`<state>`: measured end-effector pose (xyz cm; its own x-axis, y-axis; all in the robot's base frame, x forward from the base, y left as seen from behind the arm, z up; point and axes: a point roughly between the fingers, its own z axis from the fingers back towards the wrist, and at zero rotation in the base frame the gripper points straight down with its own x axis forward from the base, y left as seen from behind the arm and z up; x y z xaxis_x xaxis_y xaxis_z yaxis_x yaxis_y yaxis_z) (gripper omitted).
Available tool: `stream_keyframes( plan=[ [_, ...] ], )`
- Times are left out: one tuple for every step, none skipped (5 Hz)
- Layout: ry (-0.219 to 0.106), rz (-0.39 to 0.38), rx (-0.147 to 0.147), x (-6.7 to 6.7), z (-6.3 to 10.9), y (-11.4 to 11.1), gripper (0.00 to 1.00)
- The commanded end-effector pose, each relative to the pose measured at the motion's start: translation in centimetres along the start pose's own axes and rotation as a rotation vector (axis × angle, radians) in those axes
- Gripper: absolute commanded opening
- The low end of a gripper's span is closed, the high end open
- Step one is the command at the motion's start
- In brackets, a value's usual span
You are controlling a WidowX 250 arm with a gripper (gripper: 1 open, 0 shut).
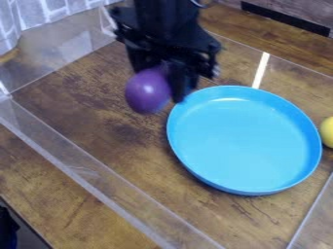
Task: Put the purple eggplant on the blue tray
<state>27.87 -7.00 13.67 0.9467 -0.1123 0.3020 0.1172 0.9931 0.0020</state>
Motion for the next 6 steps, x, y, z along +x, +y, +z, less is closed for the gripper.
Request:
stream_keyframes(
  plan=[
    [-0.034,-0.054,-0.012,1.5,0.4,-3.1,0.0],
    [-0.024,-0.092,-0.01,2.9,-0.9,-5.8,0.0],
    [-0.015,-0.104,-0.003,3.5,-2.1,-7.4,0.0],
    [-0.009,-0.095,0.002,4.0,-3.4,-6.8,0.0],
    [-0.024,-0.067,0.015,4.7,-3.6,-5.7,0.0],
    [-0.033,-0.019,0.031,5.6,-2.3,-4.3,0.0]
  ],
)
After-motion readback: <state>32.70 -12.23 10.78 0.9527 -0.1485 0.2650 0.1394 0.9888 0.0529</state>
